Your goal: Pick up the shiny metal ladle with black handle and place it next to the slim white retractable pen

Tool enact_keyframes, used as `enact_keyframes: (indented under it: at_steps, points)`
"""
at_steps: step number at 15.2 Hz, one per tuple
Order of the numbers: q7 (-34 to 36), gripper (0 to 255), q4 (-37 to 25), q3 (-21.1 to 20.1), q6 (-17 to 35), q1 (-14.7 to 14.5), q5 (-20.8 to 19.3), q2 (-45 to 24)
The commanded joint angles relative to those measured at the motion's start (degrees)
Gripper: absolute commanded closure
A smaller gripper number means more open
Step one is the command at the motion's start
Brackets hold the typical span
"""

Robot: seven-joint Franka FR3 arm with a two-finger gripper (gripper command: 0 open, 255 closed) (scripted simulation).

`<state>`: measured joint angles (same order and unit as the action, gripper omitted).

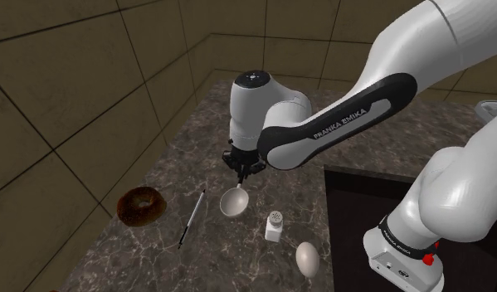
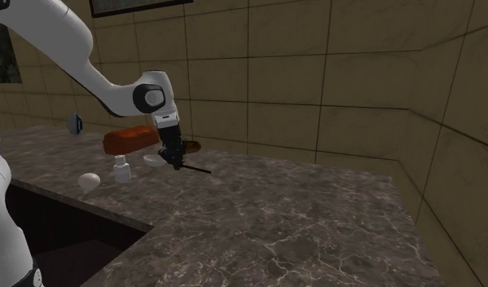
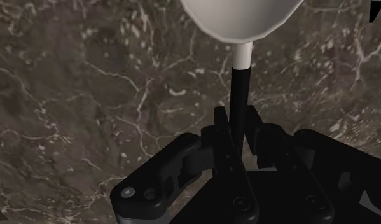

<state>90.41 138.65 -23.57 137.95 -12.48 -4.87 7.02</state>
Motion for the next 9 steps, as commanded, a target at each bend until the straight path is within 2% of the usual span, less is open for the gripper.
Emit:
enact_keyframes:
  at_steps: [1, 9]
  points:
    - [0.66, 255, 0.58, -0.11, 1.72, 0.21, -0.88, -1.23]
    - [1.06, 255, 0.86, -0.17, 2.54, 0.28, -1.35, -1.84]
